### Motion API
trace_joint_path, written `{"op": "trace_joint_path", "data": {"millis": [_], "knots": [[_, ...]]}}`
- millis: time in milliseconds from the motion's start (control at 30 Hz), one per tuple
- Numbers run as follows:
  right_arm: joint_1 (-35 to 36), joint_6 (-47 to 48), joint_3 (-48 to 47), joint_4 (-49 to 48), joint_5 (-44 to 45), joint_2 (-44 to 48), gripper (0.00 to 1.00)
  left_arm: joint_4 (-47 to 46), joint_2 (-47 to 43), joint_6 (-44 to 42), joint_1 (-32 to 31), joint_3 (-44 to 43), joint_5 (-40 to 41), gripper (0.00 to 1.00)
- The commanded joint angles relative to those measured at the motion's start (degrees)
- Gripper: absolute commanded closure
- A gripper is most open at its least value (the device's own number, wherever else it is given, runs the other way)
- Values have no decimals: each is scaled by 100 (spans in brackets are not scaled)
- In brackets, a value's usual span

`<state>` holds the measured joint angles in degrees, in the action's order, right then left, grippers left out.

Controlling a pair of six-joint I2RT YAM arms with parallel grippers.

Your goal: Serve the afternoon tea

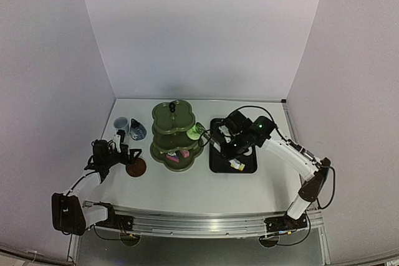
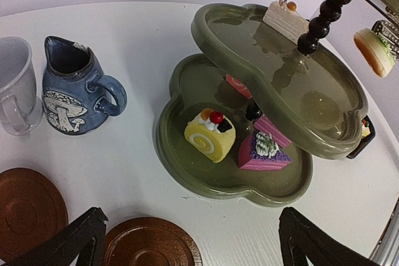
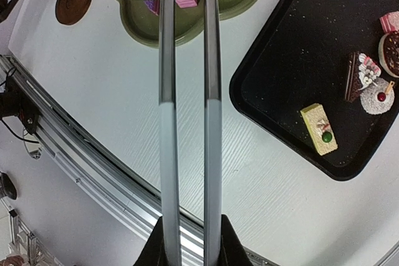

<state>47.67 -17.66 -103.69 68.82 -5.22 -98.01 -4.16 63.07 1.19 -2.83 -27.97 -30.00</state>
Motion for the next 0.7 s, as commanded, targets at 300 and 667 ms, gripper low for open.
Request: {"op": "trace_joint_path", "data": {"millis": [300, 667], "knots": [[97, 310, -740, -370, -165, -857, 100, -194, -193, -260, 20, -21, -73, 3], [98, 373, -816, -370, -130, -1049, 77, -216, -157, -277, 21, -40, -59, 3]]}}
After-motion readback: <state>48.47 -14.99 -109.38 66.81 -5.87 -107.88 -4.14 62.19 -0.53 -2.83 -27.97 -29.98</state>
